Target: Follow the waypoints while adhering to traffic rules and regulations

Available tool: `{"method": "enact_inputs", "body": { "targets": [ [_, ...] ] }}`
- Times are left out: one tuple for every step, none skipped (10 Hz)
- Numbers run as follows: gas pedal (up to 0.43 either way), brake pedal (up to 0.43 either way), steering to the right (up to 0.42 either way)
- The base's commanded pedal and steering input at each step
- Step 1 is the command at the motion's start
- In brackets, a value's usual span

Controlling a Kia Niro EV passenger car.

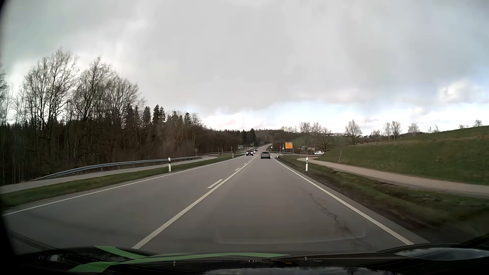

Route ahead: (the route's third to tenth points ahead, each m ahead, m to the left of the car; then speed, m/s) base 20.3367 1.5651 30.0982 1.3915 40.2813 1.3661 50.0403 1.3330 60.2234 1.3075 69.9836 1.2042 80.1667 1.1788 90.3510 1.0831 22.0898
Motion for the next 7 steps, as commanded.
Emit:
{"method": "enact_inputs", "body": {
  "targets": [
    [0.098,0.0,-0.003],
    [0.098,0.0,-0.003],
    [0.098,0.0,-0.003],
    [0.098,0.0,-0.003],
    [0.098,0.0,-0.003],
    [0.098,0.0,-0.003],
    [0.098,0.0,-0.003]
  ]
}}
